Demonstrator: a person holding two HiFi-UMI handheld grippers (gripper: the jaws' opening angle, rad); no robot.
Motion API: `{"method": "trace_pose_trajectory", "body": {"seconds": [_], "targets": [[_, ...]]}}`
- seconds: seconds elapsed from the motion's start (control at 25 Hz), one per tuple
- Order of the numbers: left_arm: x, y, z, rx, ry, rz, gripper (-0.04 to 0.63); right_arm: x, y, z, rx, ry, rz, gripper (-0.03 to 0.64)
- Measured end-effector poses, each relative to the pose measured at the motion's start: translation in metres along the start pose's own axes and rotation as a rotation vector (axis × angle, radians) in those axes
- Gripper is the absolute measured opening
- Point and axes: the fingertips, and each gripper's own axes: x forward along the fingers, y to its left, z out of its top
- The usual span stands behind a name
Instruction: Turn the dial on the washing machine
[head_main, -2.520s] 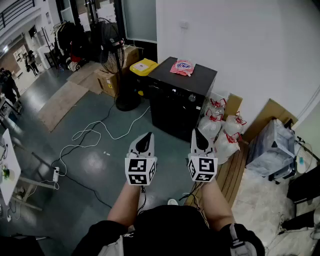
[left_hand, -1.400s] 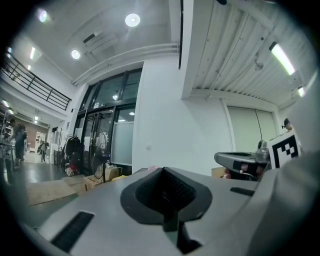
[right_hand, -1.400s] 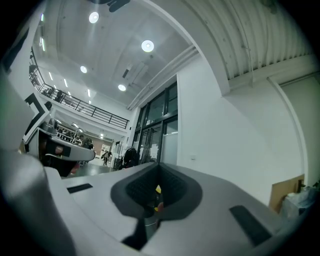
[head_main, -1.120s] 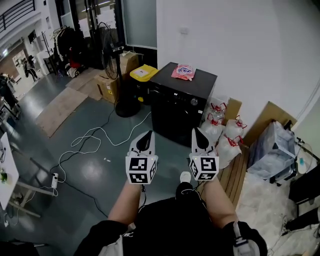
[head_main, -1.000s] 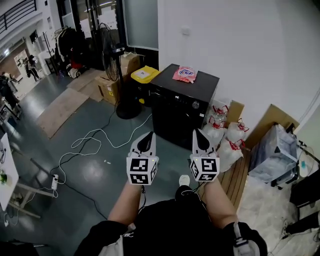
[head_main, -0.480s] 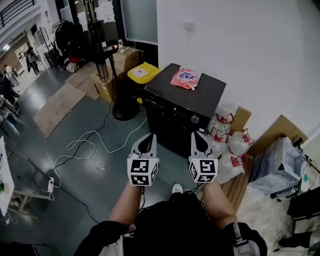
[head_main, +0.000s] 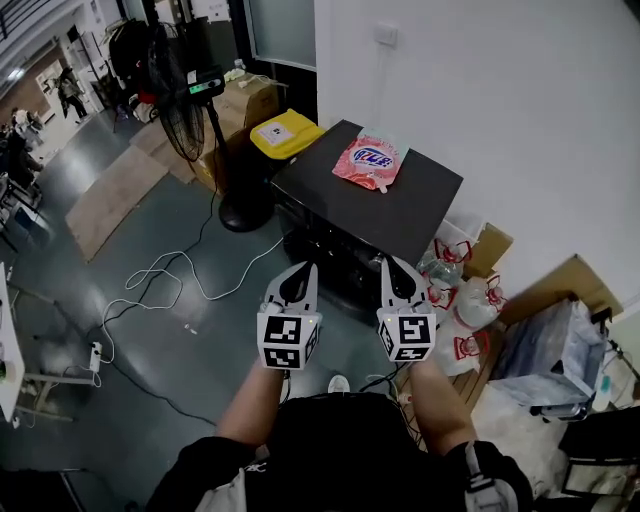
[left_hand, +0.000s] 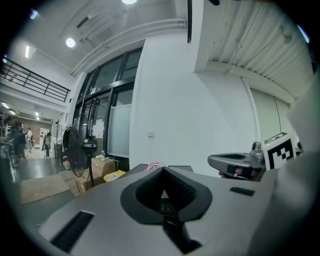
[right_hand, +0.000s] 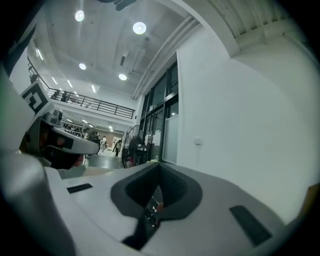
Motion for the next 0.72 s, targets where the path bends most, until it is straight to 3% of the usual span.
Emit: {"method": "trace_pose_trajectory", "body": {"seconds": [0.28, 0.48, 0.6, 0.72], "targets": [[0.037, 0.002, -0.001, 0.007, 0.033, 0.010, 0.012, 0.025, -0.021, -0.021, -0.038, 0.040, 0.059, 0.000], [0.052, 0.003, -0.013, -0.010, 0.061, 0.006, 0.012, 0.033, -0.028, -0.037, -0.135, 0.075, 0.138, 0.002], [0.053, 0.004, -0.027, -0.034, 0.085, 0.005, 0.012, 0.034, -0.020, -0.054, -0.244, 0.119, 0.258, 0.061], [0.052, 0.004, -0.048, -0.047, 0.123, -0.001, 0.012, 0.035, -0.015, -0.080, -0.430, 0.203, 0.353, 0.098]]}}
